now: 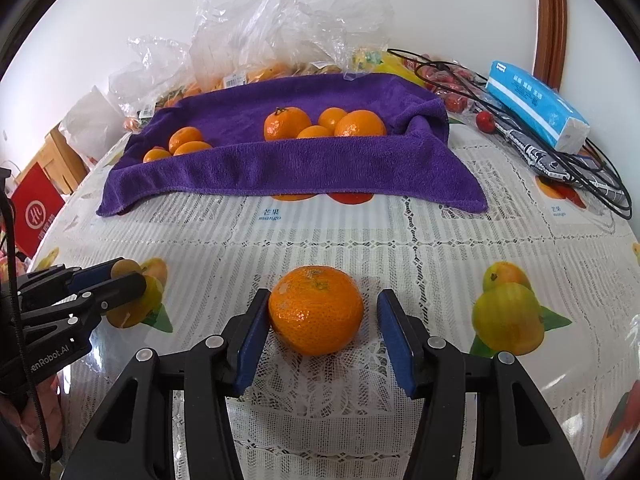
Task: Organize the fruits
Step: 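Lift both held fruits and carry them over the purple towel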
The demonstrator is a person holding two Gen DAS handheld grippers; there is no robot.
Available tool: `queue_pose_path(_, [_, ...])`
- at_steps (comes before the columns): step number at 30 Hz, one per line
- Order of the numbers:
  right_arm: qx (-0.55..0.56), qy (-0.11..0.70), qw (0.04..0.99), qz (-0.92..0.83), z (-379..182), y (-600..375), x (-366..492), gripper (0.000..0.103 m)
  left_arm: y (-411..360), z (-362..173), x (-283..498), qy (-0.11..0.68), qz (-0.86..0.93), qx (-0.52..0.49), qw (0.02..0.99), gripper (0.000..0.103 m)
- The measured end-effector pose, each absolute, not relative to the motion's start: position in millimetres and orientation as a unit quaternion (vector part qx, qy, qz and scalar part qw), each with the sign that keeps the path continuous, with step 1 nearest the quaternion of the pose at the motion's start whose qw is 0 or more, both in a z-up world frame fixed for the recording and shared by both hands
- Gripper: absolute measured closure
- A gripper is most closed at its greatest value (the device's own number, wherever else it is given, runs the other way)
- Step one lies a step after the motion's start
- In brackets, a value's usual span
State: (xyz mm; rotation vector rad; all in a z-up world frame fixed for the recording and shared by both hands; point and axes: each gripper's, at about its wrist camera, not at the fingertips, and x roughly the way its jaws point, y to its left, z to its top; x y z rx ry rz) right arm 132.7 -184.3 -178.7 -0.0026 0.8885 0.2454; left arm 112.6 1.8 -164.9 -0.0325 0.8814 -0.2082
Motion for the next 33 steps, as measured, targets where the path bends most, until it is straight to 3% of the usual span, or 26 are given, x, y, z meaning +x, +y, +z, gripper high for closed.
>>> queue_pose_path(7, [-0.025,0.430,0.896,0.108,-178.3,-178.5,133.6,0.050,1.9,-164.6,112.2,0.425,-0.108,-0.023,0.899,0.079])
queue_pose_path(9, [-0.018,0.428,0.897,0.112,-177.6,-180.6,132.9,0.059,5.3,-164.6,112.0,0.424,-0.119,-0.029,0.897,0.079])
queue_pose_path(33, [-0.005,0.400,0.909,0.122,-148.4,-181.3,122.8,0.059,30.5,-138.4,110.7,0.392,-0.100,-0.072,0.912,0.079])
